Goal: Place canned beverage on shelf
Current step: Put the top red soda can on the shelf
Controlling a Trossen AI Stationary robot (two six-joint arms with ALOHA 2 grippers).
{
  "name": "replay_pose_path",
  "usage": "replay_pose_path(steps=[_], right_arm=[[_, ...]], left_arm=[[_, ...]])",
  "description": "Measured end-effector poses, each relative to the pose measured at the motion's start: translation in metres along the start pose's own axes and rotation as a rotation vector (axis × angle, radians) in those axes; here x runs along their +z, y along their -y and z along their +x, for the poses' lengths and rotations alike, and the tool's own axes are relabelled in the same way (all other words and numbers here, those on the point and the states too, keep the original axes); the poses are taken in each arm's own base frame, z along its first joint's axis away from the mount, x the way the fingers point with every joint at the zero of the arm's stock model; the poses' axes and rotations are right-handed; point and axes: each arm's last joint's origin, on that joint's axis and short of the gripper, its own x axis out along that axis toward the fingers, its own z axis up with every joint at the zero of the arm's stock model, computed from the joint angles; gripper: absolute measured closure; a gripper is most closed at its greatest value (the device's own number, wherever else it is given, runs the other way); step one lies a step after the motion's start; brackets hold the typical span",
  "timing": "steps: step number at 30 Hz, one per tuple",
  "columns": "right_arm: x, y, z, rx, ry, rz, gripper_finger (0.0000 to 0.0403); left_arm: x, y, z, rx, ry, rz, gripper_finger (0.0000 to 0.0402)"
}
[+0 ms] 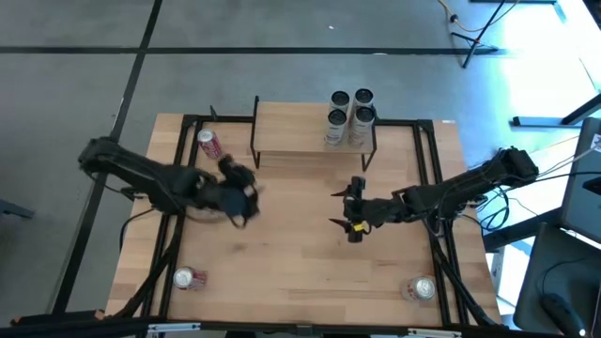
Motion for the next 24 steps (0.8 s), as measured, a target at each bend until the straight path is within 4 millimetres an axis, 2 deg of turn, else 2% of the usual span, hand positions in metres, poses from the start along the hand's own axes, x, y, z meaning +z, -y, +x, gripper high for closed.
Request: replay_pose_path(steps=[4, 7, 13, 18, 24], right_arm=[[-0.003, -0.003, 0.0, 0.067, -0.029, 0.032, 0.008], [-0.003, -0.004, 0.0, 0.103, -0.033, 0.049, 0.008], [-0.004, -0.004, -0.001, 0.104, -0.038, 0.061, 0.008], [-0.004, -0.003, 0.0, 0.102, -0.039, 0.061, 0.008], [-0.004, -0.003, 0.0, 0.088, -0.038, 0.054, 0.008]], left_arm=[[-0.005, -0.049, -0.005, 0.166, -0.102, -0.128, 0.0169], [-0.006, -0.079, 0.0, 0.283, -0.169, -0.202, 0.0169], [-0.009, -0.124, 0.016, 0.418, -0.335, -0.23, 0.0169], [-0.01, -0.144, 0.022, 0.462, -0.398, -0.168, 0.0169], [-0.011, -0.152, 0.028, 0.454, -0.445, -0.185, 0.0169]])
